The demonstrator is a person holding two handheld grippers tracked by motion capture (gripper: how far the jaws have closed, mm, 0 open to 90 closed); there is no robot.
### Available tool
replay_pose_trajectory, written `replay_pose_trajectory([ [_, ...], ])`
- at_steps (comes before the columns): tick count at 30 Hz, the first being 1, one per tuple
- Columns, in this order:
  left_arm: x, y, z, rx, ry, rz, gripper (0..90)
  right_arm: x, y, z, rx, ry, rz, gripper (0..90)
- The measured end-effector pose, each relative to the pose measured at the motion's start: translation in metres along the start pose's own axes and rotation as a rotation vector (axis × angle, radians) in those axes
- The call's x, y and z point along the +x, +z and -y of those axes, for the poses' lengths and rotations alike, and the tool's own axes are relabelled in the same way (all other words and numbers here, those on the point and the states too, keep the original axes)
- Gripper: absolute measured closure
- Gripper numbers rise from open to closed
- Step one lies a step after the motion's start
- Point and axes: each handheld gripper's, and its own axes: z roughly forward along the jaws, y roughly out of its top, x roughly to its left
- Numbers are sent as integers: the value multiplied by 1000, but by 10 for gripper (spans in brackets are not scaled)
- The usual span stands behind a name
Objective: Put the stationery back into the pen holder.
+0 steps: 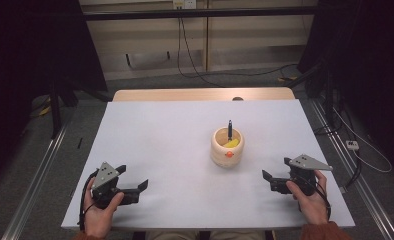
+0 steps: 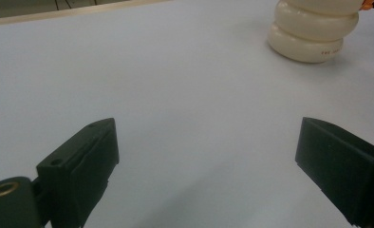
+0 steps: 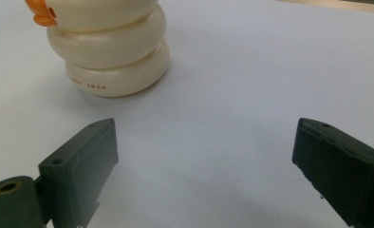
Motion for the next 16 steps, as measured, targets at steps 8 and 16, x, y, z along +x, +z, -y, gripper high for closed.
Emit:
replay_pose_trajectory([
  [8, 0, -3, 0, -10, -3, -5, 70, 1, 1, 7, -6, -6, 16, 75],
  [16, 1, -2, 0, -12, -26, -6, 70, 1, 4, 7, 2, -8, 10, 73],
])
